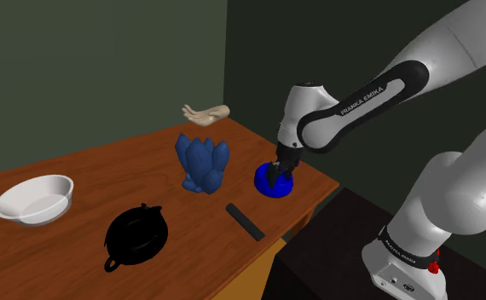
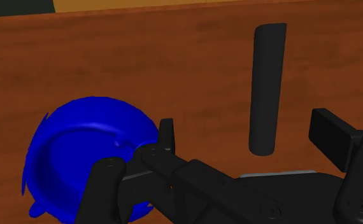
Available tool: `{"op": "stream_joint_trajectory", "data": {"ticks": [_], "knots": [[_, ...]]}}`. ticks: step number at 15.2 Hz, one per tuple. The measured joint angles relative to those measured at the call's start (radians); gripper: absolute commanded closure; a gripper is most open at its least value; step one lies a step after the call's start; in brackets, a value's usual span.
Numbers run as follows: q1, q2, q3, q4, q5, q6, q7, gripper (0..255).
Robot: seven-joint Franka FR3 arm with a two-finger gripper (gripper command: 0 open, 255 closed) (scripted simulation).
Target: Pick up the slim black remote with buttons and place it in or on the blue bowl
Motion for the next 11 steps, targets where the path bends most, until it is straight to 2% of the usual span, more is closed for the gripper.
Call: {"op": "stream_joint_trajectory", "data": {"ticks": [6,11], "knots": [[0.027,0.267,0.056,0.057,-0.011,0.211,0.119,0],[0.070,0.501,0.044,0.154,-0.077,0.347,0.231,0]]}}
